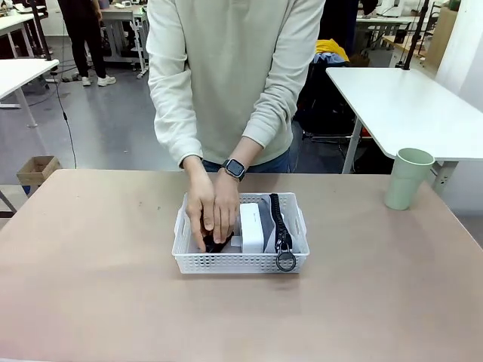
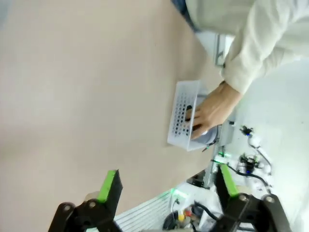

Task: Efficiently arrange items inside the basket to fit them all.
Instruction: Pick up the Stapler and place it inside the Organizing basket, then pick up the Reusable plastic cup and place it inside the Organizing basket.

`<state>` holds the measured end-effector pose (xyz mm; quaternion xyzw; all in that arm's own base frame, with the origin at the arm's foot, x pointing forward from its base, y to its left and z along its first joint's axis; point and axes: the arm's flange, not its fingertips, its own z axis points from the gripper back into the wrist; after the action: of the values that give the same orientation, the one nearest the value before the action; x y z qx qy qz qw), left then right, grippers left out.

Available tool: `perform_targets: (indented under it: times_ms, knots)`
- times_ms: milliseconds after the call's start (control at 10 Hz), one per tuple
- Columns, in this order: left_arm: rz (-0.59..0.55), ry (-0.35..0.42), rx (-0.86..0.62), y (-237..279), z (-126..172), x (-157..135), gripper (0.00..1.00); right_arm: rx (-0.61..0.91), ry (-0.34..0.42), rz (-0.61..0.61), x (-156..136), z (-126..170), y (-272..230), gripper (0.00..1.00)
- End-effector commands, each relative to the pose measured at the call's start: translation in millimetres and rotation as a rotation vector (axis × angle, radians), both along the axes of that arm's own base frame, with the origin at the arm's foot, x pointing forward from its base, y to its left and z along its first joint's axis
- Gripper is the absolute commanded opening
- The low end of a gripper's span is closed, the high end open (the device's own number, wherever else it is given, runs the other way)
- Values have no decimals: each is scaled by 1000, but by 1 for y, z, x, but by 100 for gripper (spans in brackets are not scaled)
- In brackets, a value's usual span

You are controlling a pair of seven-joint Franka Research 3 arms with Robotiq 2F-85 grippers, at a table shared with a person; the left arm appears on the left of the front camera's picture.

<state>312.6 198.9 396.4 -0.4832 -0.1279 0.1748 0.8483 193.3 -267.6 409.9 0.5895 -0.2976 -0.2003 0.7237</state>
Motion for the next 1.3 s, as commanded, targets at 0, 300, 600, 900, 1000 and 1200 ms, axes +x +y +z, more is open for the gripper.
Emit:
perform_targets:
  times_ms: [0, 300, 600, 900, 1000, 1200]
  knots:
    - [-132, -19, 112, -15, 18, 6, 100, -4, -38, -7, 1, 0, 3, 100]
    - [-132, -19, 112, -15, 18, 6, 100, -4, -38, -7, 1, 0, 3, 100]
    - [-132, -19, 112, -15, 18, 6, 100, -4, -38, -7, 1, 0, 3, 100]
    - [-132, -19, 112, -15, 18, 6, 100, -136, 21, 200, 4, -1, 5, 100]
    - [-132, -19, 112, -15, 18, 6, 100, -341, -115, 236, 30, -4, 11, 100]
    - [-132, -19, 112, -15, 18, 6, 100, -784, -463, 236, 71, -9, 21, 100]
